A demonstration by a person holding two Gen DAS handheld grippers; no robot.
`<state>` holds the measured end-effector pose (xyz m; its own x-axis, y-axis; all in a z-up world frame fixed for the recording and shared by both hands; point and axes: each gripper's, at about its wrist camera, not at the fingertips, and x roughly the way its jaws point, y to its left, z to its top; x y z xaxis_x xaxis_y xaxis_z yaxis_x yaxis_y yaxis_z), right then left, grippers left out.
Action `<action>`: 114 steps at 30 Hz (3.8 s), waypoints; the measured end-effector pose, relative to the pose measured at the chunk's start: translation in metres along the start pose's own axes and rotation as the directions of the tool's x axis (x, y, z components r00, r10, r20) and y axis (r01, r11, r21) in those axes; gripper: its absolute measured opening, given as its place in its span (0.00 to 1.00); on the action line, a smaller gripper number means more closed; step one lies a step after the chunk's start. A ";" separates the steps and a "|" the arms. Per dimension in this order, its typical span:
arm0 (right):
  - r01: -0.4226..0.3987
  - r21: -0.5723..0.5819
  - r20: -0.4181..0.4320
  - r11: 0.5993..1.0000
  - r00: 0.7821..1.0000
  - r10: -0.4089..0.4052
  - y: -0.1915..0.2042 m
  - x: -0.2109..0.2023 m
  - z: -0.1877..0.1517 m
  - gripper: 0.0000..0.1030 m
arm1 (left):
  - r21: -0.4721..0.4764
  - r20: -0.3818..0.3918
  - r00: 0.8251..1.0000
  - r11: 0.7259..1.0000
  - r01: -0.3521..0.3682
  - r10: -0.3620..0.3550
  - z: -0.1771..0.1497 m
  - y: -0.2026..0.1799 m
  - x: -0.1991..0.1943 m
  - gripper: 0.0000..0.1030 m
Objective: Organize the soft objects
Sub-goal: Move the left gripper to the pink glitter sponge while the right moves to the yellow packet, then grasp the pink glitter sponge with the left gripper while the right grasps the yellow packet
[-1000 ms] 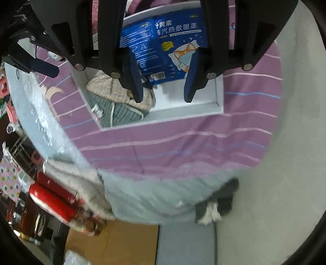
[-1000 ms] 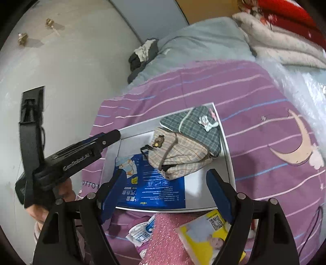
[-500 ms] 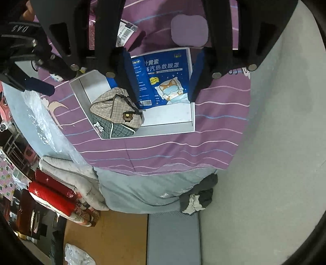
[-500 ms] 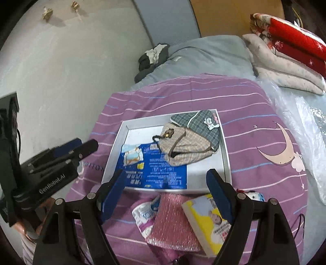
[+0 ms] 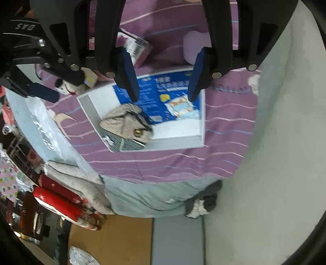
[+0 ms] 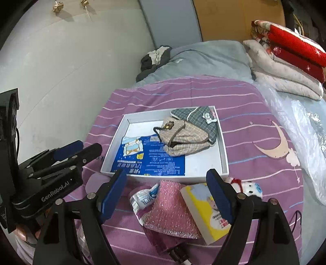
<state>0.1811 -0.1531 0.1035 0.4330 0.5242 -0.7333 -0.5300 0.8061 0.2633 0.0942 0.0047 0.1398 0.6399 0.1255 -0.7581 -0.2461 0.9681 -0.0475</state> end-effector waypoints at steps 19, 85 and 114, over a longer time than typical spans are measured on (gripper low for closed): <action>-0.001 0.024 -0.059 1.000 0.998 0.003 -0.019 0.019 -0.035 0.79 | -0.011 -0.093 0.995 0.999 -0.033 0.032 -0.028 -0.013 0.030 0.49; -0.222 0.361 -0.107 0.906 0.955 0.276 -0.128 0.065 -0.082 0.89 | 0.027 -0.297 0.919 0.960 0.278 -0.258 -0.042 -0.077 0.063 0.61; -0.365 0.427 -0.042 0.827 0.906 0.422 -0.130 0.030 -0.079 0.74 | 0.107 -0.223 0.972 0.989 0.103 -0.077 -0.038 -0.042 0.025 0.46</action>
<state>0.2060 -0.2639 -0.0026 0.1383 0.8031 -0.5795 -0.2850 0.5927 0.7533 0.0926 -0.0413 0.0984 0.4782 -0.0011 -0.8783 -0.1000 0.9934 -0.0557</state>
